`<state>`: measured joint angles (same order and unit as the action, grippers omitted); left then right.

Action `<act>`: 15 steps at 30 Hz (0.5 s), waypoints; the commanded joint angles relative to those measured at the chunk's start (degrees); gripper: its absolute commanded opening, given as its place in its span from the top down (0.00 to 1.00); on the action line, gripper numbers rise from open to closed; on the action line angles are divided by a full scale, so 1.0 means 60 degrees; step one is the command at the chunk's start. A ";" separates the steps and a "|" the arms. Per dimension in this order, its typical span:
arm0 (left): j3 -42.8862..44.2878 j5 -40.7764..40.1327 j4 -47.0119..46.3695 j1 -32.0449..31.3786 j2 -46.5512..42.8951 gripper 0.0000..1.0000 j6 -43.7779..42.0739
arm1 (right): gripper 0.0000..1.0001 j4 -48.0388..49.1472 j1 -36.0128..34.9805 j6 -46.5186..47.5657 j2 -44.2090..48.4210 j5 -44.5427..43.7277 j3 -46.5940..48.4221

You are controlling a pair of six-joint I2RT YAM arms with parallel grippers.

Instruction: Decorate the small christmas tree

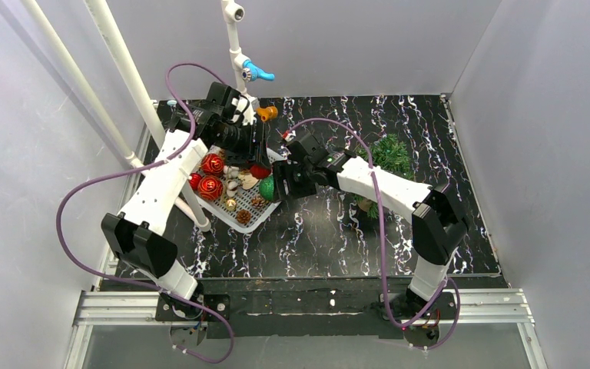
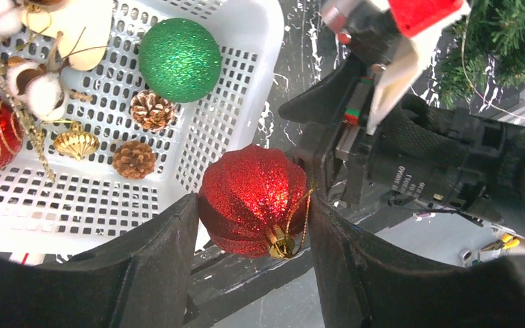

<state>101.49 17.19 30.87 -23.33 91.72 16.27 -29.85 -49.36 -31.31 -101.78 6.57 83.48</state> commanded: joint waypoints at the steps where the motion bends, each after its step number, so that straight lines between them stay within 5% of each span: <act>1: -0.0128 -0.0556 0.0726 0.0267 -0.0013 0.59 0.0435 | 0.27 0.0314 -0.0093 0.0017 0.0135 -0.0158 0.0179; 15: -0.0432 -0.1048 0.0348 0.0502 -0.0207 0.58 0.0771 | 0.26 -0.0070 -0.0093 -0.0946 -0.1007 -0.0974 0.1283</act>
<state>99.79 11.46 29.91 -20.84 91.77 20.69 -29.85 -49.63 -34.85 -104.05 2.50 85.80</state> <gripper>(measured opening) 0.545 0.732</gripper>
